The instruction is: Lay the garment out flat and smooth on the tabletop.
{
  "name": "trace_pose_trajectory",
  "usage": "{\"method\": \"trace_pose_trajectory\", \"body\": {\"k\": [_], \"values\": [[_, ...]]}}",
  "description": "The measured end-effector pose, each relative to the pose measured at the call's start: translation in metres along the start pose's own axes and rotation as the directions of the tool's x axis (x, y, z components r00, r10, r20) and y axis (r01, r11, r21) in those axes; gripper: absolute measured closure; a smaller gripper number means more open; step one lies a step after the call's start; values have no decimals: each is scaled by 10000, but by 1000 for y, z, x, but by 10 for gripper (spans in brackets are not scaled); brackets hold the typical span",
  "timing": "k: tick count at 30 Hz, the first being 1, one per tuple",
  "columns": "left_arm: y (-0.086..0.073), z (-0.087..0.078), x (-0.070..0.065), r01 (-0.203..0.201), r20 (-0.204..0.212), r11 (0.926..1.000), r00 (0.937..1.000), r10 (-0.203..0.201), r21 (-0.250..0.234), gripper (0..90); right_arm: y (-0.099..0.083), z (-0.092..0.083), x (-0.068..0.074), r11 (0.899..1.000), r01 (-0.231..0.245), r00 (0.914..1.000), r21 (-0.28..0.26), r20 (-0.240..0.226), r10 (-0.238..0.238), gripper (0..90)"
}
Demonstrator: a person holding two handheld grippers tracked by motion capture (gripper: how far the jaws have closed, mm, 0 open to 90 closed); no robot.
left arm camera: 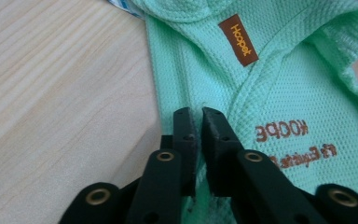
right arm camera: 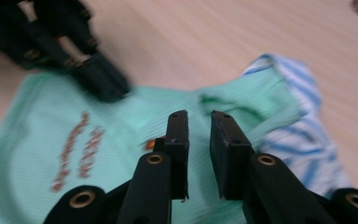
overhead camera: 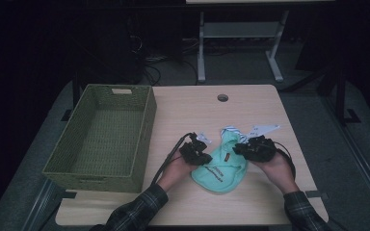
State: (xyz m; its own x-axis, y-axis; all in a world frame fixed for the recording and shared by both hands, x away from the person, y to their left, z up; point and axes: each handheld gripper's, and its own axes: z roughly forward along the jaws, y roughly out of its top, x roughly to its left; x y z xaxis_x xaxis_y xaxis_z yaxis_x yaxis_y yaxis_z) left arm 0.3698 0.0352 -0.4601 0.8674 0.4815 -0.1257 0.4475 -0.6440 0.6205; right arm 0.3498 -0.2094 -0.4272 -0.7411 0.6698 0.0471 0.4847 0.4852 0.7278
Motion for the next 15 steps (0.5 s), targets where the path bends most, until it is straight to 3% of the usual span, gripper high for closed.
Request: {"method": "trace_pose_trajectory", "body": {"k": [4, 8, 15], "values": [[0, 0, 0, -160, -100, 9999, 9998, 160, 2, 880, 13, 6, -18, 9999, -143, 9995, -71, 283, 145, 747], [0, -1, 0, -728, -312, 9971, 9968, 735, 239, 892, 27, 21, -36, 9997, -219, 9989, 64, 426, 216, 722], [0, 0, -4, -750, -383, 9969, 9964, 758, 222, 898, 46, 54, -58, 9970, -547, 9970, 543, 574, 516, 593]]}}
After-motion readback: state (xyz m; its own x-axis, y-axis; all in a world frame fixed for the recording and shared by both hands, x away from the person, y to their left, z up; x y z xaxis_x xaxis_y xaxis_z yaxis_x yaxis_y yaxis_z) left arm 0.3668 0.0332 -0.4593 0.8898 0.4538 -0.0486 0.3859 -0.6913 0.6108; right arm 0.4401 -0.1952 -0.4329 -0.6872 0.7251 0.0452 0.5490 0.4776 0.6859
